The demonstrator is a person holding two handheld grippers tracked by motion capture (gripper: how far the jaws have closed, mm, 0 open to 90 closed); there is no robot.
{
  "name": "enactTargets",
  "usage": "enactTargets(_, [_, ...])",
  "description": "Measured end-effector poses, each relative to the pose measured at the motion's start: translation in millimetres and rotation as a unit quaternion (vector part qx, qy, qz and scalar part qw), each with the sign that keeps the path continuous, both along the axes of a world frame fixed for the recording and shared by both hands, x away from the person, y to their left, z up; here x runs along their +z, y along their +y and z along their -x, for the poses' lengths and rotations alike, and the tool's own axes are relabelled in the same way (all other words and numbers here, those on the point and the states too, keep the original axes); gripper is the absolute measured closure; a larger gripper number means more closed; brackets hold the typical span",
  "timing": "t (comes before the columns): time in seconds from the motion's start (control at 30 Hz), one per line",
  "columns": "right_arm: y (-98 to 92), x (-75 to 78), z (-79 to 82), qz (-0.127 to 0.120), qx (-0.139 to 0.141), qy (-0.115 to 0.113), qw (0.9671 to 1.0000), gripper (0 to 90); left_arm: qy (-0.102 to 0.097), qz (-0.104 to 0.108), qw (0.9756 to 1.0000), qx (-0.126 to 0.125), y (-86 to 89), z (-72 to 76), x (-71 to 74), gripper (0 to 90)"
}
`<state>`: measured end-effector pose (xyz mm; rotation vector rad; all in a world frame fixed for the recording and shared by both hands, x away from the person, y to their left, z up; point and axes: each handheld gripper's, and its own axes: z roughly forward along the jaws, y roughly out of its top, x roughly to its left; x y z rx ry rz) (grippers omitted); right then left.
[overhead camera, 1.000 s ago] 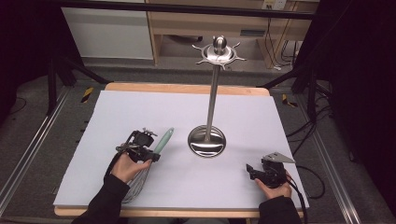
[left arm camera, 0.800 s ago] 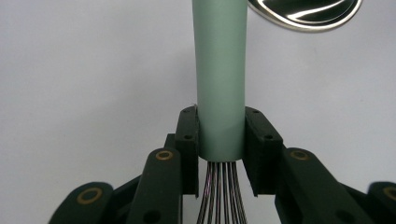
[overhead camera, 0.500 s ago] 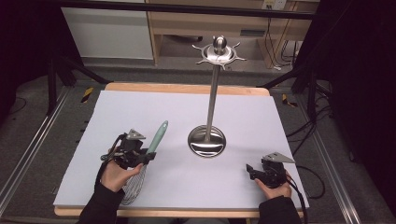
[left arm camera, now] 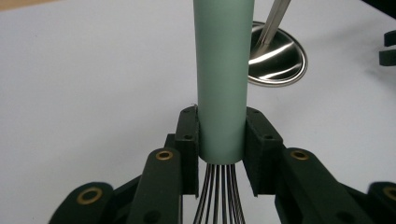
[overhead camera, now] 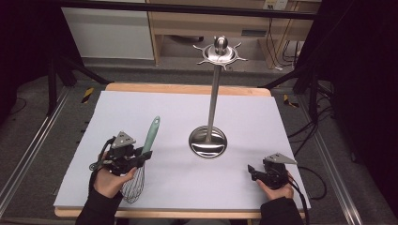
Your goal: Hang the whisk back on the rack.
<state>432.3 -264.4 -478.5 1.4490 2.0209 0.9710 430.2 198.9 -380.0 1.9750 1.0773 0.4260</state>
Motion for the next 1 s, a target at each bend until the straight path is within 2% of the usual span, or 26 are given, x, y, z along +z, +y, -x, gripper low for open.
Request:
enactTargets(0.1, [0.6, -0.3, 0.0, 0.001, -0.002, 0.002, 1.0, 32.1, -0.012, 0.005, 0.9999, -0.001, -0.8, 3.1, 2.4, 69.2])
enactTargets(0.13, [0.5, -0.1, 0.1, -0.001, 0.0, 0.004, 1.0, 32.1, -0.025, 0.009, 0.9997, -0.004, -1.4, 6.2, 5.1, 69.2])
enactTargets(0.23, [1.1, -0.1, 0.4, -0.004, -0.003, 0.006, 1.0, 32.1, -0.034, 0.011, 0.9993, -0.007, -1.1, 9.0, 8.3, 69.2])
enactTargets(0.37, [0.3, 0.0, -0.1, 0.0, 0.001, 0.003, 1.0, 32.1, -0.054, 0.025, 0.9982, -0.013, -1.0, 14.3, 14.4, 69.2])
enactTargets(0.67, [0.2, -0.1, -0.3, 0.001, 0.0, -0.001, 1.0, 31.9, -0.071, 0.037, 0.9966, -0.018, -2.4, 16.0, 20.9, 69.2])
enactTargets(0.83, [0.6, 0.0, -0.4, 0.002, 0.0, -0.002, 1.0, 31.9, -0.095, 0.047, 0.9941, -0.023, -5.8, 18.8, 31.1, 69.2])
enactTargets(1.0, [0.8, 0.5, 0.2, -0.002, -0.002, -0.002, 1.0, 31.9, -0.122, 0.065, 0.99, -0.03, -11.5, 21.9, 44.1, 69.2])
